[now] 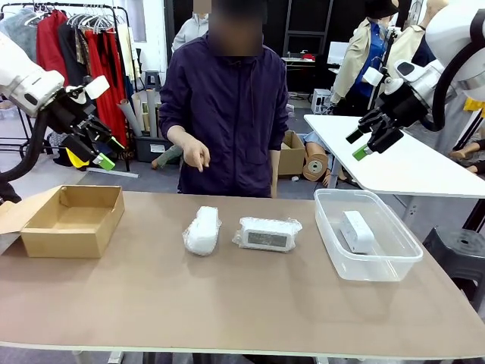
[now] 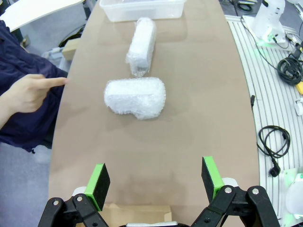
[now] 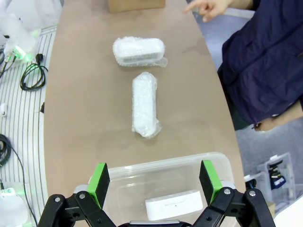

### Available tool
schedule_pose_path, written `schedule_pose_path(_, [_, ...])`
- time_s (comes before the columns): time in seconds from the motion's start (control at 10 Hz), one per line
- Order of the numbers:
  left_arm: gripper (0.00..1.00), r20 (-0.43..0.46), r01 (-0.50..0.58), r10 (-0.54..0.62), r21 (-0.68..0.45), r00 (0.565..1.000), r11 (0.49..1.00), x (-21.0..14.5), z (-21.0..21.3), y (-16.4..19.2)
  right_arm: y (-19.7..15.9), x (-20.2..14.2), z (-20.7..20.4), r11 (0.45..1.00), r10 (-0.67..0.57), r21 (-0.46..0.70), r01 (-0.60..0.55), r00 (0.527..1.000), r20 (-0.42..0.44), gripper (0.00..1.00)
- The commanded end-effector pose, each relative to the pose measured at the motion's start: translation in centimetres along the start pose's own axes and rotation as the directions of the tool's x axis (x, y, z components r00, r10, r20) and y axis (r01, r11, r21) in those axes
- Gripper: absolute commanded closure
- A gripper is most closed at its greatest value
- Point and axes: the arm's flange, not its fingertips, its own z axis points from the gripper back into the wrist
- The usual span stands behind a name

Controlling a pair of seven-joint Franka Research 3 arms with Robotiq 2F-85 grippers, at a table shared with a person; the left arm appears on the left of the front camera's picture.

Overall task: Separate and place wrapped and unwrapped clocks.
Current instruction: Pick up the Digital clock indicated by the person.

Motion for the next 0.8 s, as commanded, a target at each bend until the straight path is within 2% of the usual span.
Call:
schedule_pose_path(0.0, [0.0, 0.005, 0.012, -0.012, -0.004, 1.0, 1.0, -0.1, 0.18, -0.06, -0.12, 0.23, 0.21, 1.0, 0.005, 0.005, -0.005, 1.0, 0.003, 0.0])
schedule_pose_path(0.7, [0.0, 0.005, 0.012, -0.012, -0.004, 1.0, 1.0, -0.1, 0.18, -0.06, -0.12, 0.23, 0.21, 1.0, 0.005, 0.005, -0.005, 1.0, 0.003, 0.0])
